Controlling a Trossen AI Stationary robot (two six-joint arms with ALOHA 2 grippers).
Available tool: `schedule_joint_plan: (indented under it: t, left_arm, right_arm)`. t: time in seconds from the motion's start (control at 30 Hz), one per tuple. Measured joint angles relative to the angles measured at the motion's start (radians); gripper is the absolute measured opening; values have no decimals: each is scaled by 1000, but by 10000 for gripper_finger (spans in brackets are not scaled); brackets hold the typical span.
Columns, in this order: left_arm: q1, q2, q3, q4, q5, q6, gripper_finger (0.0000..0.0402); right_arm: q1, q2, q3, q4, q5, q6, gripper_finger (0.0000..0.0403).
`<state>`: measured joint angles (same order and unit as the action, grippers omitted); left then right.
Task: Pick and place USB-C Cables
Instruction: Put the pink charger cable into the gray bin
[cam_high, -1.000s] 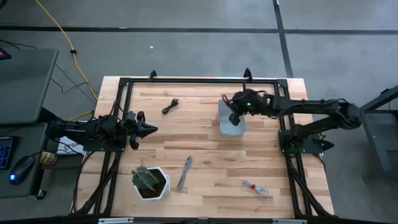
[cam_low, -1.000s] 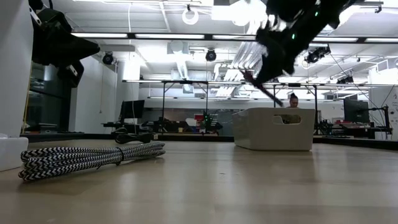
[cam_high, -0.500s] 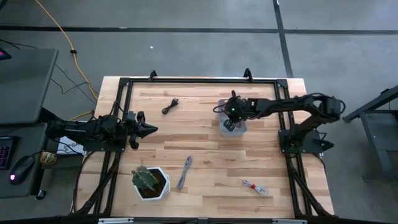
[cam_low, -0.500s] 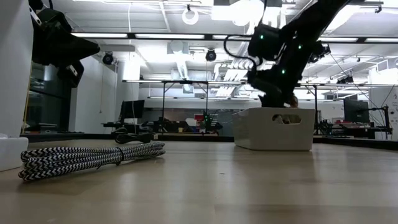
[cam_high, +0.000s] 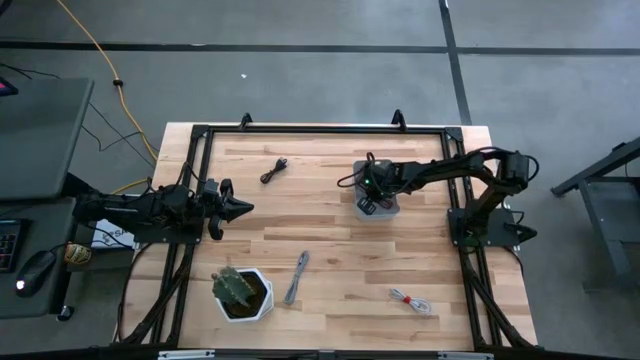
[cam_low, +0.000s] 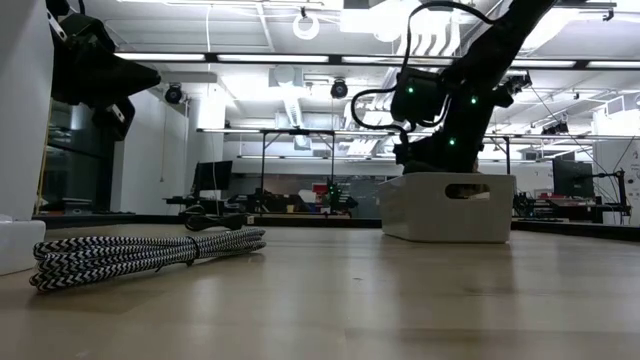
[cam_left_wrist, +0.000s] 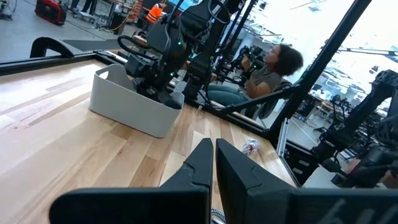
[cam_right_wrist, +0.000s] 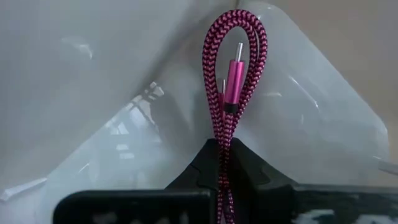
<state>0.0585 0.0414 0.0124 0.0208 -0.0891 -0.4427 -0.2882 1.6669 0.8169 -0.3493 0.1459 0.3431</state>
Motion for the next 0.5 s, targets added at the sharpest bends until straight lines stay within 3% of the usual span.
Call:
schedule_joint_plan:
  t: [0.5]
  left_arm:
    - [0,0,0,0,0,0,1]
  right_arm:
    - [0,3,-1,-2,3,-2,40]
